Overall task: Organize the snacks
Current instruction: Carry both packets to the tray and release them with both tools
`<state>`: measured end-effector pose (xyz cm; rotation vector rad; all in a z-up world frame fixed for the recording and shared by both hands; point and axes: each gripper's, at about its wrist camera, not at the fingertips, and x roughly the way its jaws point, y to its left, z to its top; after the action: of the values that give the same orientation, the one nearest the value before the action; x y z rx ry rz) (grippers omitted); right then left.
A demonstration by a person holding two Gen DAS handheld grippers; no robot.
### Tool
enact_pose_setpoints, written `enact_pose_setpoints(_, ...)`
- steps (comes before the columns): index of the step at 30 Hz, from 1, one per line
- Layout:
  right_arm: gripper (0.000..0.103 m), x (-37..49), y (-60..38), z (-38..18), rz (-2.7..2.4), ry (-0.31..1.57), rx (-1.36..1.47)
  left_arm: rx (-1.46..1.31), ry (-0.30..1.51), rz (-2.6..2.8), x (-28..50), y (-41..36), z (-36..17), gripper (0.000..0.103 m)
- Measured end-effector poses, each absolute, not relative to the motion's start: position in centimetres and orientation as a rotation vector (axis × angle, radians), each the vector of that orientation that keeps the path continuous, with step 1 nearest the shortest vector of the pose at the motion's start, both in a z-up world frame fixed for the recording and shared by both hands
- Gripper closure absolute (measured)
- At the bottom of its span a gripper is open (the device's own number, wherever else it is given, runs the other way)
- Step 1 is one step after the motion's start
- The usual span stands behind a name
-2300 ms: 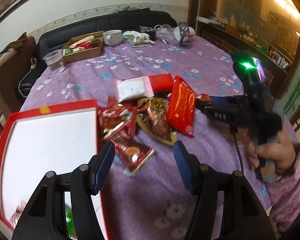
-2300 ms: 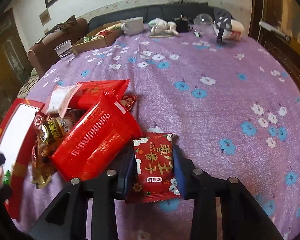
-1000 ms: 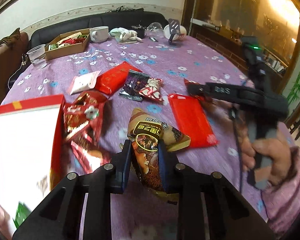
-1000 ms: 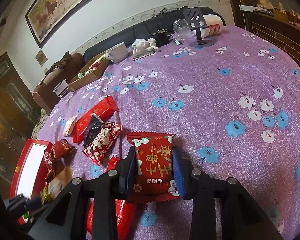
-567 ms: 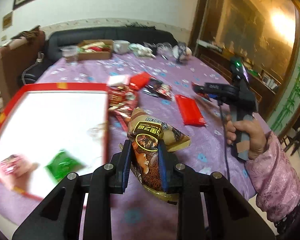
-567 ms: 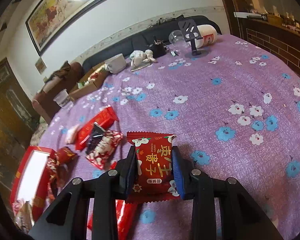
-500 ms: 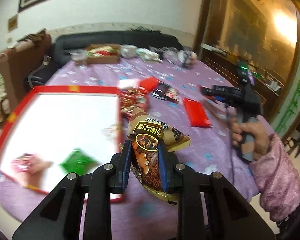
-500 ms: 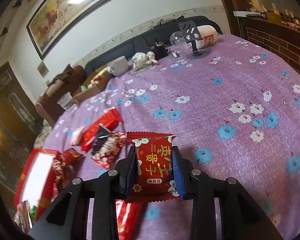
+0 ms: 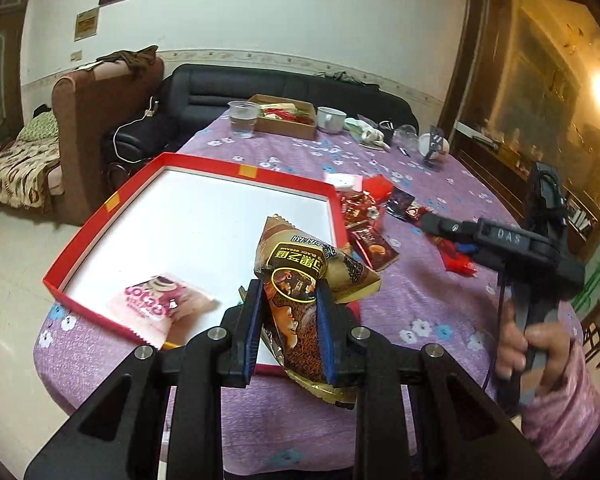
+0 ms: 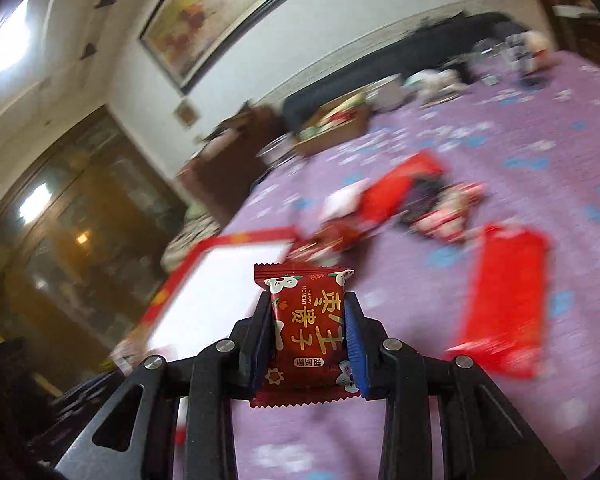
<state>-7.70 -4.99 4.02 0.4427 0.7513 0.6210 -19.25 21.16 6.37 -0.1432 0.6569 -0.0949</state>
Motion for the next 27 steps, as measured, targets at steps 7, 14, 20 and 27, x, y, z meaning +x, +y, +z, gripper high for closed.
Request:
enact_pose_setpoints(7, 0.069, -10.2, 2.4, 3.6, 0.775, 0.81, 0.374, -0.153, 0.659, -0.063, -19.6, 22.4, 5.8, 0.081)
enact_pose_setpoints(14, 0.069, -11.1, 5.5, 3.0, 0.811, 0.831, 0.312, -0.186, 0.665, -0.026, -19.7, 24.4, 5.0, 0.081)
enact_pose_setpoints(20, 0.069, -10.7, 6.6, 2.7, 0.824, 0.842, 0.291, -0.203, 0.666, -0.024, -19.6, 24.9, 4.7, 0.081)
enact_pose_setpoints(27, 0.069, -10.9, 8.7, 2.6, 0.831, 0.851, 0.209, -0.218, 0.664, -0.019, -19.6, 25.4, 4.6, 0.08)
